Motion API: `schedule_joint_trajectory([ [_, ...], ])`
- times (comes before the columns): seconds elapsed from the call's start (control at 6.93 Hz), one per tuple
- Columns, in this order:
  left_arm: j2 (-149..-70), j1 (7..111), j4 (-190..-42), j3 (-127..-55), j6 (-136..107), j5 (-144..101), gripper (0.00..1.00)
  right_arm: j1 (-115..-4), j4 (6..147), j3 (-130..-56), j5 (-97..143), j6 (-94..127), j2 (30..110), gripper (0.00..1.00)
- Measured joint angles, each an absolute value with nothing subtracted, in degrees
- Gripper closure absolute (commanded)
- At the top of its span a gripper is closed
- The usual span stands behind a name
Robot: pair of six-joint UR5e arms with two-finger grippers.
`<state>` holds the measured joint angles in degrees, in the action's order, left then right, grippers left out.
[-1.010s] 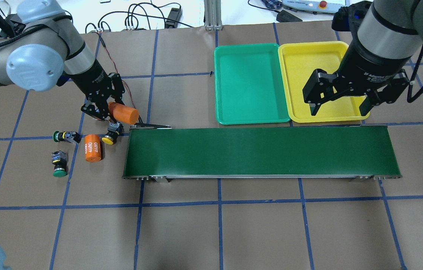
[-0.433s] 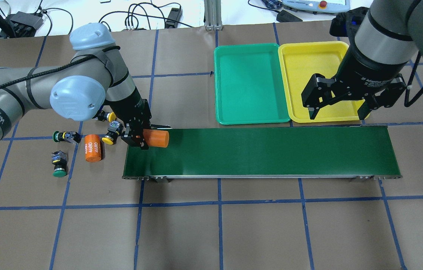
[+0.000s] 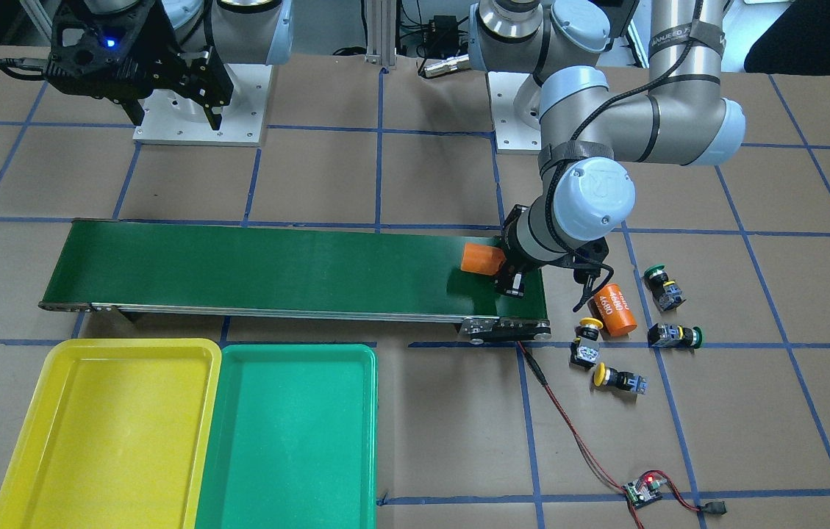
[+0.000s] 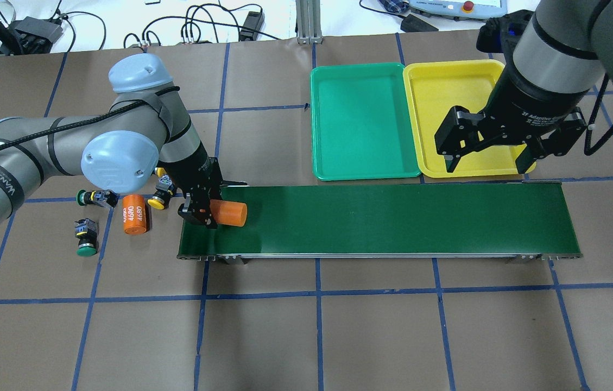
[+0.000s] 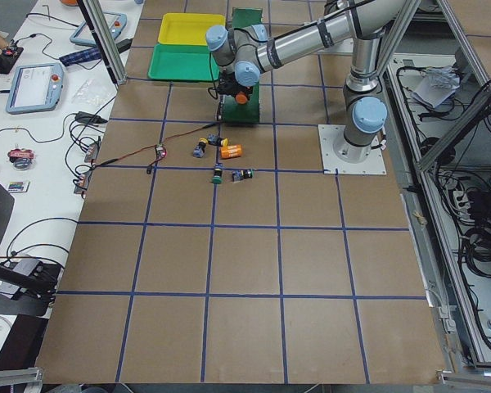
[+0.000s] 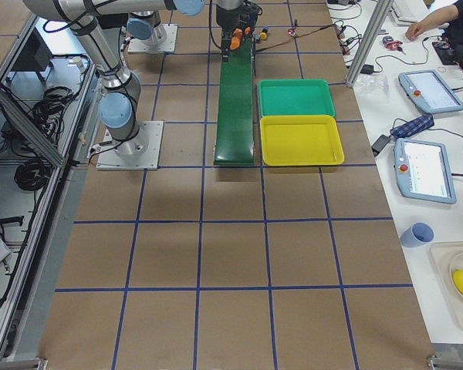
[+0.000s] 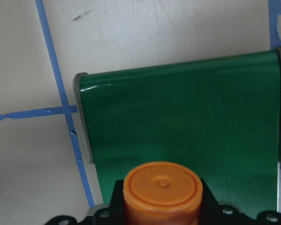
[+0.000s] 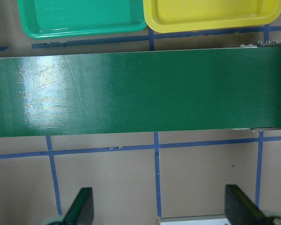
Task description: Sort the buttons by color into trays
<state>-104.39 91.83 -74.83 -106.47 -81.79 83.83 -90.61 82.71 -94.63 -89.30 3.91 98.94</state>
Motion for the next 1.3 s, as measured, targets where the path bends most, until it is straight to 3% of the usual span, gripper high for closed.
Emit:
schedule_joint_trajectory([
  [0.29, -104.5, 91.5, -72.0, -107.1, -79.1, 83.9, 0.04, -90.6, 82.6, -94.6, -89.5, 3.8, 99.0, 0.0],
  [0.72, -100.1, 89.9, -73.5, -106.8, -63.8, 84.0, 0.0, -90.6, 82.5, -94.7, -89.7, 3.7, 99.1, 0.0],
  [1.3, -98.2, 72.2, -72.9, -110.9, -14.9, 83.8, 0.0, -90.6, 82.9, -94.6, -89.3, 3.7, 99.2, 0.0],
])
